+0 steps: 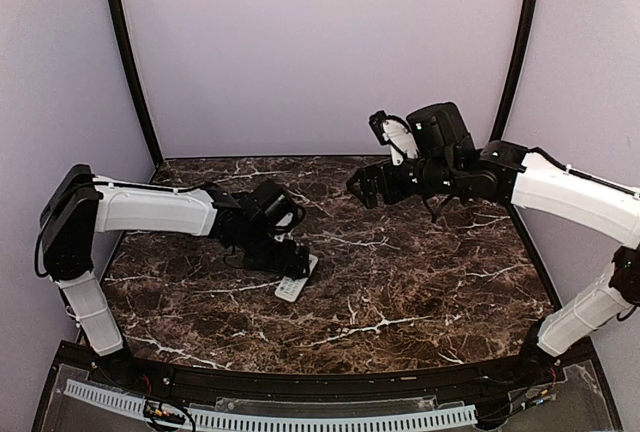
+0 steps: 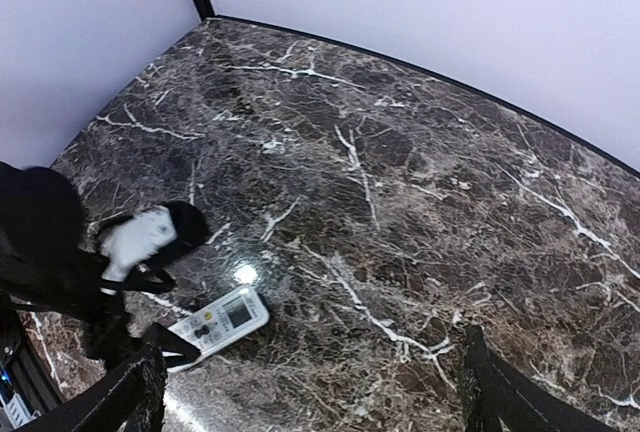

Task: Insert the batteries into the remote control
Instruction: Reset both arms

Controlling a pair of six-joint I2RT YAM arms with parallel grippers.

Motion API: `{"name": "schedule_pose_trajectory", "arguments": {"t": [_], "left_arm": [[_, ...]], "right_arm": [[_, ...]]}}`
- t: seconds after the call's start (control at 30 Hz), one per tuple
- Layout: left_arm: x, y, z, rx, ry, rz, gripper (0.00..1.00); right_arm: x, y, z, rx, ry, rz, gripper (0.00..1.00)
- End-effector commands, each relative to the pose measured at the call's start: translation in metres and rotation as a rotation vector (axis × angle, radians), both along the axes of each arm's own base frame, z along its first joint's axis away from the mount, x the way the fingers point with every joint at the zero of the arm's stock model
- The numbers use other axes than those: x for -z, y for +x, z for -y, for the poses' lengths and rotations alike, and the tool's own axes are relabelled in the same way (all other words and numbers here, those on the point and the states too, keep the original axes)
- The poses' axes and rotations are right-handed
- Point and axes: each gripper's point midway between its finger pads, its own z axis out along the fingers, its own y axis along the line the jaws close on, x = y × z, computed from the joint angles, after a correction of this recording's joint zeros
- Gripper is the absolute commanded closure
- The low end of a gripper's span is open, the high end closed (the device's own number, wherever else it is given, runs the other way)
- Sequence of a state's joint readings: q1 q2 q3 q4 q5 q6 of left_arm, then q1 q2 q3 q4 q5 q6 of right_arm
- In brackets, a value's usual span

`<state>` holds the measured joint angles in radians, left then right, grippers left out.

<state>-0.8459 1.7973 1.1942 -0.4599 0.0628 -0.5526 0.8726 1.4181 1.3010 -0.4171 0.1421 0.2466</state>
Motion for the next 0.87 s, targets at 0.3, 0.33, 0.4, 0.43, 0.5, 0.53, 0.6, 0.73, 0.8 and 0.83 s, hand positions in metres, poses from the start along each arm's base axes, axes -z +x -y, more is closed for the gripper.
{"name": "schedule_pose_trajectory", "arguments": {"t": [0.3,0.33,0.4,0.43,0.5,0.53,0.6,0.73,0.8,0.83], "left_arm": [[-0.098,0.136,-0.195,-0.646,0.013,0.425,0.05],[-0.099,0.135,-0.215,-0.697,0.049,0.462,0.04],[-0.104,0.129,-0.254,-0.814,0.147,0.566,0.01],[-0.109,0.124,-0.272,-0.875,0.210,0.623,0.01],[-0.107,0.109,-0.299,-0.964,0.244,0.734,0.01],[-0.119,0.104,-0.305,-0.978,0.238,0.793,0.01],[-0.130,0.093,-0.319,-1.011,0.241,0.916,0.01],[-0.146,0.072,-0.339,-1.046,0.295,1.066,0.01],[-0.150,0.069,-0.343,-1.041,0.333,1.099,0.01],[-0.150,0.069,-0.343,-1.030,0.352,1.102,0.01]], "right_arm": [[0.059,0.082,0.185,0.400,0.274,-0.119,0.01],[0.064,0.082,0.200,0.445,0.282,-0.118,0.01],[0.072,0.079,0.222,0.516,0.306,-0.110,0.01],[0.078,0.077,0.231,0.548,0.314,-0.111,0.01],[0.093,0.071,0.243,0.597,0.319,-0.112,0.01],[0.097,0.070,0.246,0.611,0.317,-0.102,0.01],[0.107,0.067,0.254,0.653,0.305,-0.091,0.01],[0.123,0.061,0.261,0.671,0.280,-0.074,0.02],[0.125,0.058,0.259,0.652,0.289,-0.060,0.01],[0.125,0.057,0.258,0.649,0.295,-0.052,0.01]]}}
